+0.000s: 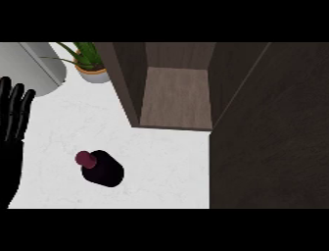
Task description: Pick up the wine, place it into the cabinet and close the cabinet
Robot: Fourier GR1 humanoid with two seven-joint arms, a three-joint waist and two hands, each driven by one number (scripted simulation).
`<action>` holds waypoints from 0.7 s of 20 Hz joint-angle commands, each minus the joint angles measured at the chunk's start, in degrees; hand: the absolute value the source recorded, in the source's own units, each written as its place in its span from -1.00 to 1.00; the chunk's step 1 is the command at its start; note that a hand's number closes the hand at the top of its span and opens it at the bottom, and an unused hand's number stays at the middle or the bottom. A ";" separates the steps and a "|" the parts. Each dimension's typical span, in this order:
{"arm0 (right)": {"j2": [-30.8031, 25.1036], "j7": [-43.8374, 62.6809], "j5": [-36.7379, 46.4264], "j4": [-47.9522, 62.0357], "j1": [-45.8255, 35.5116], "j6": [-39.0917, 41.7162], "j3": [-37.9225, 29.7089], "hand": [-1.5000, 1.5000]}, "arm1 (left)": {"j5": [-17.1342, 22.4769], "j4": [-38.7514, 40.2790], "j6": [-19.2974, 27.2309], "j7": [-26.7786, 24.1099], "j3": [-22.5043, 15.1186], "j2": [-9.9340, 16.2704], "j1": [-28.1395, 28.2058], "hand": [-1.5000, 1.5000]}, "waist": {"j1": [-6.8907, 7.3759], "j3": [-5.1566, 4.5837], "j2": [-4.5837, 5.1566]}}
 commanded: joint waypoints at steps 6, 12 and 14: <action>-1.99 3.98 -4.82 -8.64 10.21 4.24 0.27 -1.00 | -6.67 -7.41 -3.40 -3.59 -20.20 -4.49 12.06 -1.00 | -3.16 1.76 0.53; -5.66 12.53 -12.84 -11.82 13.89 11.31 3.70 -1.00 | 3.73 -9.35 0.01 1.35 -30.54 -5.62 21.74 -1.00 | -2.49 1.73 0.71; -3.89 16.02 -10.26 -17.38 15.62 9.03 7.76 -1.00 | -0.68 -11.27 5.77 4.52 -37.53 -5.63 19.70 -1.00 | -2.85 1.75 0.73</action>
